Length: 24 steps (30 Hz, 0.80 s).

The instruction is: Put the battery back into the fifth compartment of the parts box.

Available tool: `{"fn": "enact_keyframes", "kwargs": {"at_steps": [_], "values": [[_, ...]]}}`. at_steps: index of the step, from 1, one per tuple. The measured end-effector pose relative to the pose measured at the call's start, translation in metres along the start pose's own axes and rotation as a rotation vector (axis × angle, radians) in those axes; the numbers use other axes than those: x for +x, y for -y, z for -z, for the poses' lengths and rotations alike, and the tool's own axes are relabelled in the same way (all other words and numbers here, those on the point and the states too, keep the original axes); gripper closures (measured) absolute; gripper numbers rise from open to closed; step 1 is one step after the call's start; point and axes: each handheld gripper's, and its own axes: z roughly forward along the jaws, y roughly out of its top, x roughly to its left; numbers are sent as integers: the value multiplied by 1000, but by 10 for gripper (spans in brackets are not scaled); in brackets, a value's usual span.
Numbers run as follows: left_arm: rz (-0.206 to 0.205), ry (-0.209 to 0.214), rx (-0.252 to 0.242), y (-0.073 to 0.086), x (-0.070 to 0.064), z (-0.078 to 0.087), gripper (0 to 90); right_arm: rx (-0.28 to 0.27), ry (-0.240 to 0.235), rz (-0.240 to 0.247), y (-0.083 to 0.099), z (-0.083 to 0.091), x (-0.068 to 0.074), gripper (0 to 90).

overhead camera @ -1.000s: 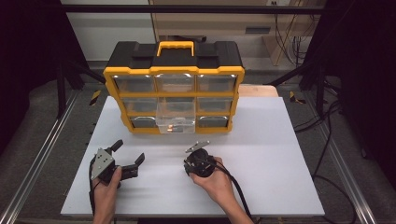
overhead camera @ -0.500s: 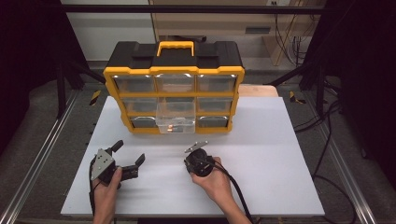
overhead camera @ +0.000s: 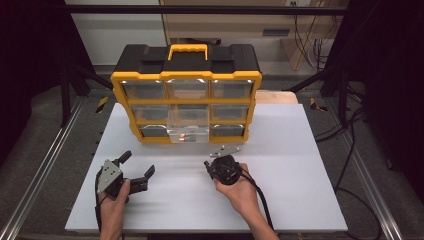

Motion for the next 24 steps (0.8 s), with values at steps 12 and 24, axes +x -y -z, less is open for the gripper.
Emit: {"fn": "enact_keyframes", "kwargs": {"at_steps": [12,24], "values": [[-1,3,4,1,1,-1,13,-130,37,-40,-14,47,-26,770],[-1,9,4,1,1,-2,13,-221,68,-37,-47,89,-45,769]]}}
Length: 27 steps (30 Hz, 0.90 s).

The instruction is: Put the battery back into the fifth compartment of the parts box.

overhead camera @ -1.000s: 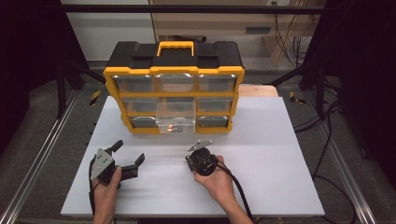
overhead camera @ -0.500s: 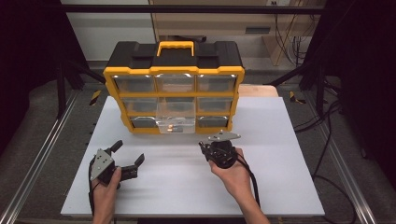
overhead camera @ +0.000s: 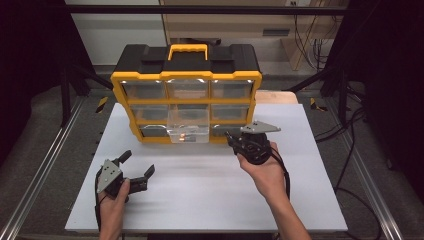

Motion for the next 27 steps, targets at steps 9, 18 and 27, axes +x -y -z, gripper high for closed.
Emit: {"fn": "enact_keyframes", "kwargs": {"at_steps": [9,18,27], "values": [[1,-1,1,0,0,0,11,-50,-9,5,-31,13,-3,769],[-3,7,3,0,-1,-1,11,-81,-12,19,-57,18,-2,770],[-1,8,-1,0,-1,-1,10,-86,-1,67,-77,16,7,770]]}}
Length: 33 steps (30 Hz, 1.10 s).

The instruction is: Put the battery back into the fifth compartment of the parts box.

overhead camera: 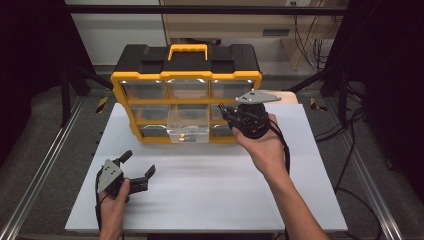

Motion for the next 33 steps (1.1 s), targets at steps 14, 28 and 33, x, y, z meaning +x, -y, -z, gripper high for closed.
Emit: {"fn": "enact_keyframes", "kwargs": {"at_steps": [14,28,33], "values": [[1,1,1,0,0,0,10,-14,-32,33,-26,-15,9,769],[2,3,-1,0,1,0,10,14,-48,74,-40,-34,22,769],[2,5,-1,0,0,-1,10,29,-55,95,-42,-40,27,769]]}}
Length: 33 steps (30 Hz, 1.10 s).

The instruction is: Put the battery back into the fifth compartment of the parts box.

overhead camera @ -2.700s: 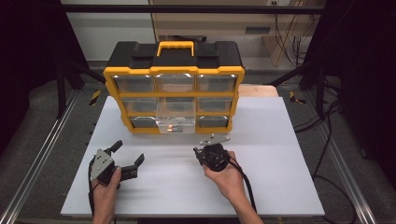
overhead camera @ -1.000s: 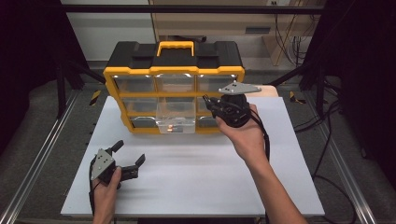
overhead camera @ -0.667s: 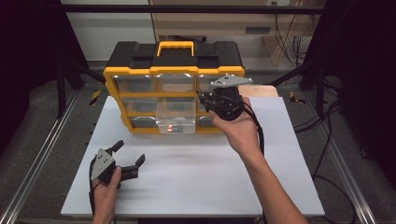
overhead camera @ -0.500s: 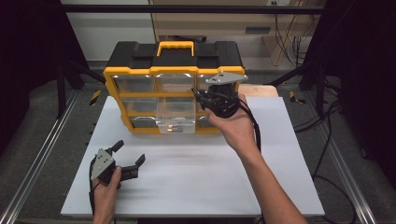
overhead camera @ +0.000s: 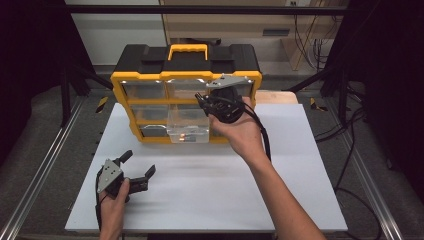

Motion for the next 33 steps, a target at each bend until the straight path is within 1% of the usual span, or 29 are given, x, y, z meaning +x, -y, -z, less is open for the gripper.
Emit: {"fn": "enact_keyframes", "kwargs": {"at_steps": [16,20,30,33], "values": [[-3,4,0,0,0,0,10,51,-16,31,-1,-18,9,768],[-3,4,1,0,0,-1,10,54,-29,31,-1,-20,12,768],[-4,6,3,0,-1,-1,11,72,-34,47,0,-25,16,768],[-4,6,3,0,-1,-1,10,89,-35,60,2,-28,19,768]]}}
